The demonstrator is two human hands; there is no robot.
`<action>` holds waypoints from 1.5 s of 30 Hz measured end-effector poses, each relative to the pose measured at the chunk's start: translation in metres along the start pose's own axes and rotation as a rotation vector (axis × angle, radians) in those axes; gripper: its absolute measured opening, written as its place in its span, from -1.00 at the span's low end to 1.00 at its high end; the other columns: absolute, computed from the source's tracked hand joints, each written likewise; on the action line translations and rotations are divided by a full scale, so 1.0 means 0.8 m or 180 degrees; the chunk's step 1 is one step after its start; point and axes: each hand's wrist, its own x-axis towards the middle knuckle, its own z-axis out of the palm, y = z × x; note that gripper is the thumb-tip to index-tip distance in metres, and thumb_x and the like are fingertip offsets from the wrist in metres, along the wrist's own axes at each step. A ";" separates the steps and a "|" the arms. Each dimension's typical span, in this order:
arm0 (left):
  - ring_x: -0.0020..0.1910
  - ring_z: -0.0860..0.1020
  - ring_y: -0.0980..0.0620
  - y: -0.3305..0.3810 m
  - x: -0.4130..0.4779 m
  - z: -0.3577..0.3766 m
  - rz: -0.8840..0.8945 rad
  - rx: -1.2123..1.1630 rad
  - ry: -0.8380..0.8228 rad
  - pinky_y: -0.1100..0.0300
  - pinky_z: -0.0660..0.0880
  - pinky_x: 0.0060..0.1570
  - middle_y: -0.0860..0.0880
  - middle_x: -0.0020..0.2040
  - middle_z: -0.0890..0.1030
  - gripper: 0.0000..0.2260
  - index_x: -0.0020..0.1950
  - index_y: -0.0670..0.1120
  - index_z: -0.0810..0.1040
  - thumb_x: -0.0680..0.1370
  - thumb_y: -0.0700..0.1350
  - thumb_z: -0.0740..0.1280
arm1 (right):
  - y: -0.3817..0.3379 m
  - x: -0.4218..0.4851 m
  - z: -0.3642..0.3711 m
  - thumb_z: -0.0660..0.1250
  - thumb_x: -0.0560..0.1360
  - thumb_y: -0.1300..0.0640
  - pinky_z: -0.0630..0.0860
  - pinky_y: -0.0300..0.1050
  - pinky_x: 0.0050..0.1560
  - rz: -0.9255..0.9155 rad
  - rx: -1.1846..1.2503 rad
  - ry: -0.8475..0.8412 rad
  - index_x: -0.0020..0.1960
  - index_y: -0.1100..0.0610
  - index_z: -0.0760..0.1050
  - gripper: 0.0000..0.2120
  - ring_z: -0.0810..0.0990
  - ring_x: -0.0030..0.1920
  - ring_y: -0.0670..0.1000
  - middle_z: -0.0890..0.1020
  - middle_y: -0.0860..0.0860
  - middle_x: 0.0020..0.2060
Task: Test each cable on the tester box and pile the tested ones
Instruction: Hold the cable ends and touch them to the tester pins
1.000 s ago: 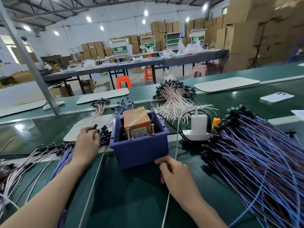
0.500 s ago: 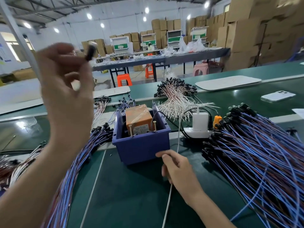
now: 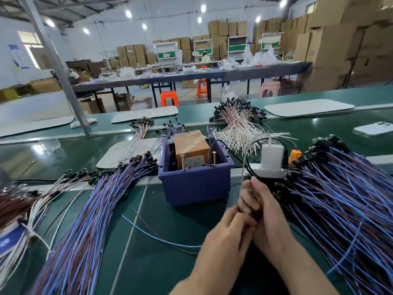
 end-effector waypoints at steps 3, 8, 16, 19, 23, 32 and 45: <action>-0.08 0.57 0.10 0.000 -0.003 -0.012 0.0307 0.0461 -0.0128 0.16 0.54 -0.11 0.14 0.09 0.57 -0.80 0.12 0.06 0.60 0.64 0.06 0.21 | -0.002 0.004 -0.001 0.40 0.45 -0.06 0.38 -0.23 -0.52 0.0009 0.0003 0.0124 -0.20 0.09 0.60 -0.78 0.12 -0.58 -0.10 0.13 -0.08 -0.57; -0.26 0.55 0.09 -0.011 -0.018 -0.046 -0.0020 0.1151 0.0037 0.16 0.51 -0.26 0.12 -0.24 0.61 -0.77 -0.05 0.09 0.57 0.63 0.10 0.15 | -0.006 0.005 -0.003 0.28 0.56 -0.02 0.11 -0.29 -0.68 0.0132 0.0312 0.0316 -0.22 0.06 0.56 -0.75 -0.04 -0.58 -0.12 0.09 -0.09 -0.61; -0.30 0.67 -0.10 0.004 -0.020 -0.061 -0.2558 -0.1880 -0.0952 0.24 0.47 -0.52 -0.10 -0.18 0.73 -0.84 0.17 0.15 0.49 0.68 0.12 0.17 | -0.009 0.002 -0.008 0.20 0.62 0.03 0.05 -0.32 -0.68 0.0169 0.1123 0.0498 -0.23 0.07 0.52 -0.72 -0.08 -0.53 -0.07 -0.03 -0.08 -0.50; -0.26 0.70 -0.06 0.004 -0.015 -0.058 -0.2822 -0.2627 -0.0511 0.17 0.52 -0.55 -0.09 -0.11 0.71 -0.85 0.16 0.01 0.54 0.68 0.01 0.22 | -0.010 0.001 -0.009 0.25 0.54 0.03 0.03 -0.32 -0.69 0.0203 0.1186 0.0440 -0.24 0.06 0.53 -0.78 -0.08 -0.54 -0.06 -0.03 -0.07 -0.49; -0.06 0.70 -0.05 -0.013 -0.013 -0.065 -0.3062 -0.3063 0.1139 0.05 0.64 -0.18 -0.05 -0.08 0.73 -0.85 0.12 -0.15 0.62 0.67 -0.16 0.26 | -0.011 -0.001 -0.008 0.27 0.50 0.01 -0.01 -0.27 -0.71 0.0313 0.0948 0.0327 -0.24 0.06 0.57 -0.79 -0.09 -0.56 -0.04 -0.04 -0.06 -0.51; -0.28 0.67 0.01 -0.042 -0.008 -0.111 -0.2265 -0.3875 0.2697 0.16 0.62 -0.19 -0.04 -0.27 0.62 -0.85 0.04 -0.08 0.50 0.71 -0.21 0.15 | 0.009 -0.005 0.002 0.36 0.47 -0.01 0.01 -0.32 -0.70 0.0511 0.0010 0.0046 -0.20 0.06 0.63 -0.82 -0.04 -0.60 -0.12 0.10 -0.10 -0.60; -0.39 0.45 -0.06 -0.032 -0.032 -0.053 -0.0730 -0.1460 0.1022 0.08 0.44 -0.35 -0.03 -0.18 0.64 -0.74 0.26 0.21 0.50 0.65 -0.11 0.27 | 0.017 -0.017 0.011 0.39 0.41 -0.17 0.10 -0.28 -0.61 0.0102 -0.1348 -0.0545 0.20 -0.09 0.66 -0.61 0.08 -0.56 -0.12 0.19 -0.04 -0.48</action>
